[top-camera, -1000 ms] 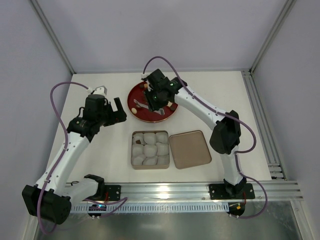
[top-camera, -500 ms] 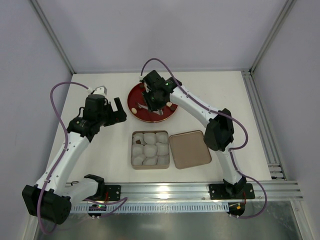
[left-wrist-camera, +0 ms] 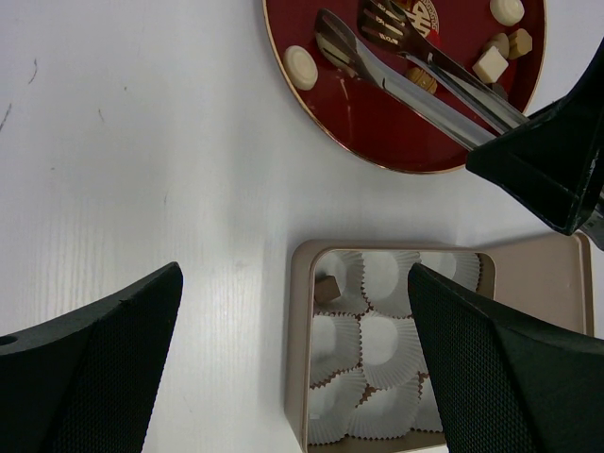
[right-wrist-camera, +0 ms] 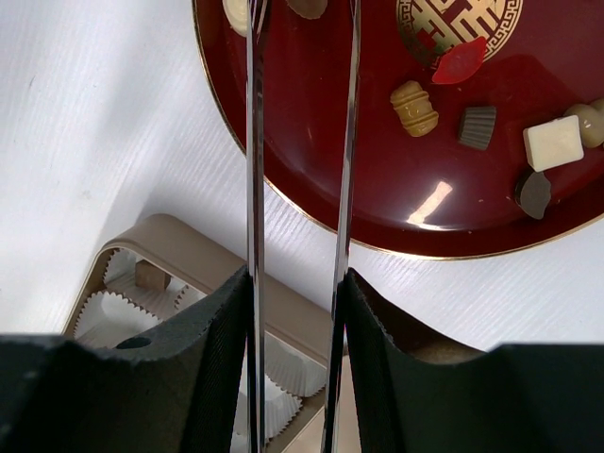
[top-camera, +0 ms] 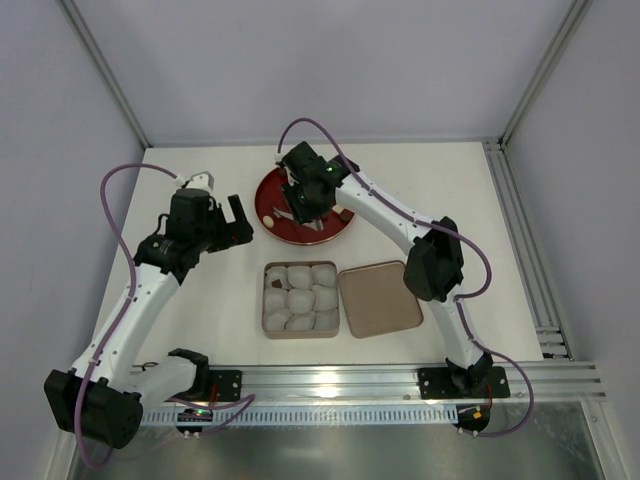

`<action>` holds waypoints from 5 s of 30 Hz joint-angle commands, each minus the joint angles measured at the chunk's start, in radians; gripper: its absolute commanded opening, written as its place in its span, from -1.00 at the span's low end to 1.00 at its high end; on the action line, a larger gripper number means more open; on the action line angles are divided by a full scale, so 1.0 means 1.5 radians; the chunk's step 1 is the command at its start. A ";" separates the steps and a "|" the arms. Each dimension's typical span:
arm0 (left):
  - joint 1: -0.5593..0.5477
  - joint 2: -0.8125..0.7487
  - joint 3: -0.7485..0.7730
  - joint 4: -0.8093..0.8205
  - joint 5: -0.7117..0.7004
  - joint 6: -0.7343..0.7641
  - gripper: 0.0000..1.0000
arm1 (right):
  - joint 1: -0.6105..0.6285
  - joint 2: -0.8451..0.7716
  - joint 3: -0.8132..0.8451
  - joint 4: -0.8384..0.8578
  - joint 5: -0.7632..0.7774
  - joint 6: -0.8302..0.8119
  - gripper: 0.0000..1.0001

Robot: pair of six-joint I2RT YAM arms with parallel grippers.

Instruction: Pack the chocolate

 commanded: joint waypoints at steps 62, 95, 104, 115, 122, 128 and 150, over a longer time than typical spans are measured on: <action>0.005 -0.001 -0.004 0.024 0.011 -0.004 0.99 | 0.014 -0.174 -0.107 0.032 0.040 0.041 -0.44; 0.006 -0.002 -0.007 0.024 0.012 -0.005 0.99 | 0.195 -0.509 -0.553 0.083 0.079 0.185 -0.44; 0.005 -0.001 -0.007 0.024 0.012 -0.006 0.99 | 0.207 -0.487 -0.561 0.091 0.083 0.187 -0.44; 0.006 0.001 -0.008 0.025 0.013 -0.007 0.99 | 0.206 -0.472 -0.592 0.111 0.082 0.188 -0.42; 0.006 0.001 -0.007 0.024 0.011 -0.007 0.99 | 0.207 -0.466 -0.590 0.116 0.088 0.186 -0.28; 0.006 0.003 -0.008 0.024 0.012 -0.006 1.00 | 0.207 -0.464 -0.588 0.113 0.095 0.186 -0.20; 0.006 0.000 -0.008 0.024 0.012 -0.006 0.99 | 0.141 -0.504 -0.458 0.049 0.080 0.111 -0.14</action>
